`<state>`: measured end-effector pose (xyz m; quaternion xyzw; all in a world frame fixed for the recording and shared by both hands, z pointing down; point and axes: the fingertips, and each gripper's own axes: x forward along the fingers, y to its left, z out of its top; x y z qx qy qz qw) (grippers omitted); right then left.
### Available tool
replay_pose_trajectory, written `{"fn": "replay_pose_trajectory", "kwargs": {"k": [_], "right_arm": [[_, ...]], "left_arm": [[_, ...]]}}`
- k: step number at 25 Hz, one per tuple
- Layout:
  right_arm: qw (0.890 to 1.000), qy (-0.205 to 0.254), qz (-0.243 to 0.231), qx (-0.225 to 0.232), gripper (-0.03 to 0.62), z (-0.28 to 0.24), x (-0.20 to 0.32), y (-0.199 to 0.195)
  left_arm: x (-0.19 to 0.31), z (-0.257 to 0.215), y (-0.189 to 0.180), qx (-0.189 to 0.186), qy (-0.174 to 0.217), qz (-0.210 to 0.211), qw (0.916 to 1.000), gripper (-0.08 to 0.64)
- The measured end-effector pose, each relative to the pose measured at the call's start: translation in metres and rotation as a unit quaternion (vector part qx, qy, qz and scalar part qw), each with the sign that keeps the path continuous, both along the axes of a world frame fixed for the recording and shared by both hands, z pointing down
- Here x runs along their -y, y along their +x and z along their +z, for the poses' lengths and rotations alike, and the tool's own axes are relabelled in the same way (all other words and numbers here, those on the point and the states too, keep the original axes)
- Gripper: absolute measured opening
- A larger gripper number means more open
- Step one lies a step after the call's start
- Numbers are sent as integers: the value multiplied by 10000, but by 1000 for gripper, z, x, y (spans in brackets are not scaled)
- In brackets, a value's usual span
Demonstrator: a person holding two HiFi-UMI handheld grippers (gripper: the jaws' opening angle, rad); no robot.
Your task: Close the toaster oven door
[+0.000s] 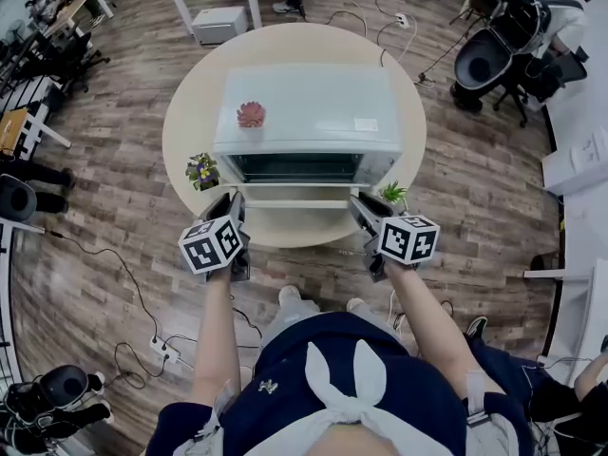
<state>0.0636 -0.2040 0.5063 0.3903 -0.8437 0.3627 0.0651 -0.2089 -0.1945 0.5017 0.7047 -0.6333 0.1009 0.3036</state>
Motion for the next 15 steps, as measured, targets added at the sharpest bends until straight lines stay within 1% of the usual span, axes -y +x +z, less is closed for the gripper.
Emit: {"fn": "replay_pose_trajectory", "kwargs": {"k": [5,10,15], "right_arm": [[10000,-52,-21,36,115,-3,6,0],[9998,-158,16,79,115,-6,14,0],[9996,-206,117,141,114,-7,20,1]], "left_arm": [[6,-4,0,-37,65,-55,10000,112],[14,-7,-1,-83,52,-59,9999,111],[21,-9,-1,-100,44,-28,9999,112]]}}
